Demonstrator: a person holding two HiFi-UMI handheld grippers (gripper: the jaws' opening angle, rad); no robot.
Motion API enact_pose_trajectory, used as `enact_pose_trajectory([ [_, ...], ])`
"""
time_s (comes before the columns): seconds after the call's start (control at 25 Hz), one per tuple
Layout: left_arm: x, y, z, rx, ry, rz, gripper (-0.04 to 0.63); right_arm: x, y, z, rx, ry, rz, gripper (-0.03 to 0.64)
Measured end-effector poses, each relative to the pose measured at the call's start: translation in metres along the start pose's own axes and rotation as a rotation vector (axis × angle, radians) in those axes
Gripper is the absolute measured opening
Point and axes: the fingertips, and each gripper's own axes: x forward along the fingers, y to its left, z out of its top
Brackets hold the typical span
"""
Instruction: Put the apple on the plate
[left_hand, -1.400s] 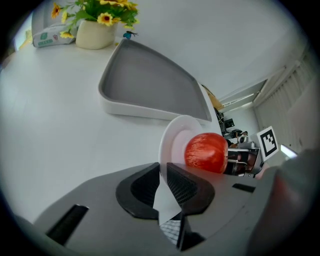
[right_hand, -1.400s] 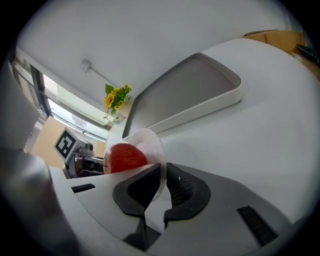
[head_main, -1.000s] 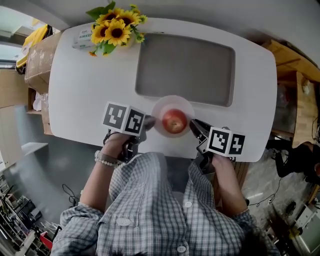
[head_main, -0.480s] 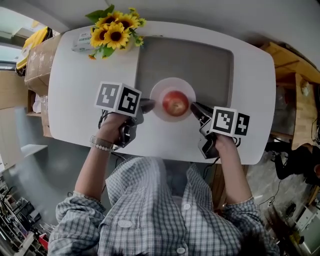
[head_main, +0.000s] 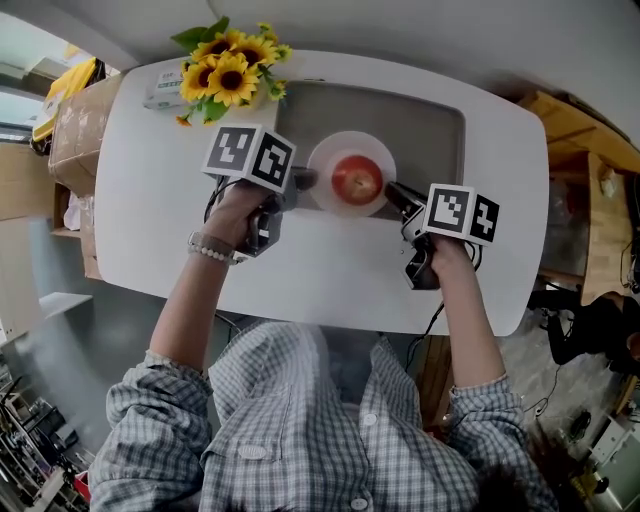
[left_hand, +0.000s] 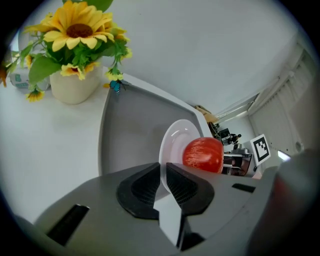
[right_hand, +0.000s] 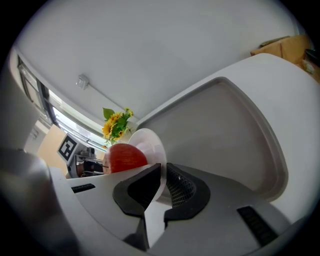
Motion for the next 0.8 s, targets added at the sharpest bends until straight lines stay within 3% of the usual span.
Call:
enact_pose_trajectory([
  [0.44, 0.025, 0.022, 0.011, 0.001, 0.046, 0.042, 0.044, 0.026, -0.016, 0.008, -0.009, 0.028, -0.061, 0.046],
  [0.8, 0.033, 0.024, 0.013, -0.006, 0.055, 0.016, 0.044, 0.028, -0.019, 0.011, -0.037, 0.008, -0.088, 0.048],
])
